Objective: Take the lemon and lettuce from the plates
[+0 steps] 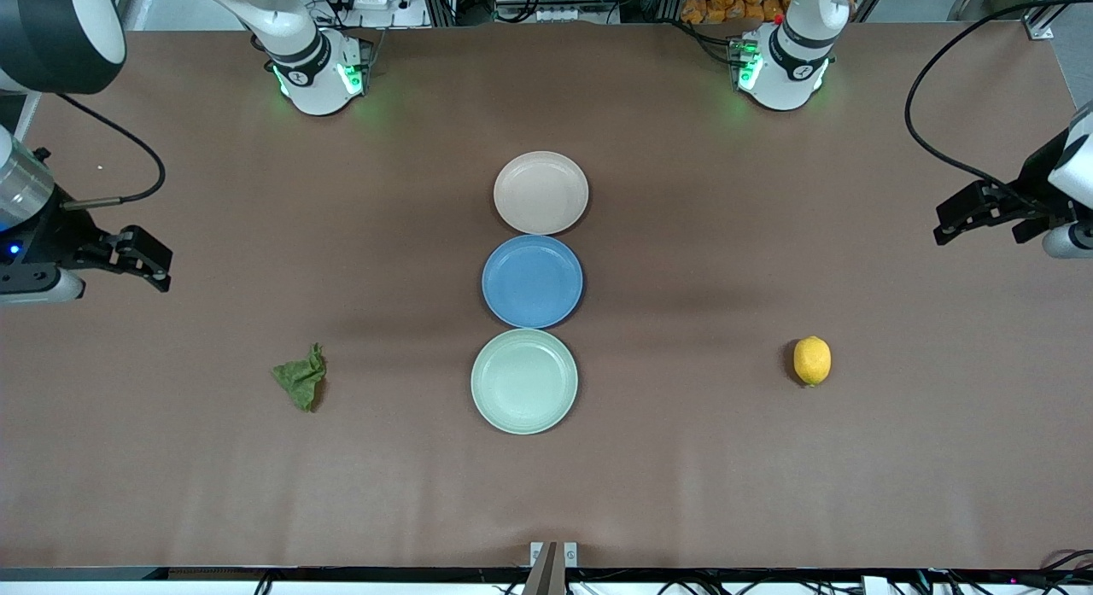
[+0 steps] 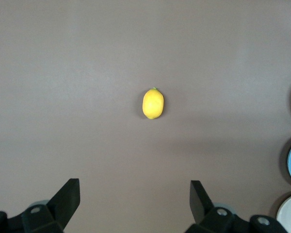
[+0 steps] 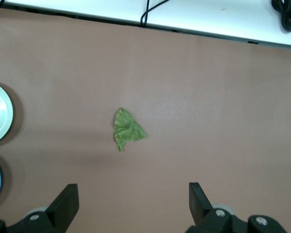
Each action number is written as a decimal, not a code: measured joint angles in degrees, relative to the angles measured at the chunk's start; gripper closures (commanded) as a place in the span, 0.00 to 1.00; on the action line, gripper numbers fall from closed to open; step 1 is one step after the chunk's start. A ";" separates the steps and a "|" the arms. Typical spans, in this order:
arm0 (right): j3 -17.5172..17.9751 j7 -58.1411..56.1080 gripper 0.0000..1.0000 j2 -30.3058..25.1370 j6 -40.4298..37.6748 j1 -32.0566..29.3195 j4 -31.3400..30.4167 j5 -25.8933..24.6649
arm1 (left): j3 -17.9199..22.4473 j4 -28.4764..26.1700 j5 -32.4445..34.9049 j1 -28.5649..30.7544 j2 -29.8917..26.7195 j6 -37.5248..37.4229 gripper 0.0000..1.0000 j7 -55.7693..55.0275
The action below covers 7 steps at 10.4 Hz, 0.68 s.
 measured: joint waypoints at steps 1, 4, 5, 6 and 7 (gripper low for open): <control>-0.13 0.03 0.00 -1.13 -0.07 0.00 -1.55 0.97 | 0.00 0.00 0.00 0.02 -0.29 -0.33 0.00 0.00; -1.39 0.07 0.00 -4.10 -0.62 -0.07 -6.12 4.99 | -0.28 -0.01 -0.01 0.47 -0.70 -1.98 0.00 0.00; -1.94 0.07 0.00 -4.77 -0.88 -0.12 -7.21 5.29 | -0.59 0.03 -0.01 0.47 -0.76 -2.63 0.00 0.00; -2.57 0.07 0.00 -5.22 -1.20 -0.17 -8.04 5.41 | -0.84 0.34 -0.01 0.46 -0.91 -3.75 0.00 0.00; -2.87 0.07 0.00 -5.49 -1.32 -0.19 -8.71 5.51 | -0.86 0.90 -0.01 0.48 -1.10 -4.88 0.00 0.00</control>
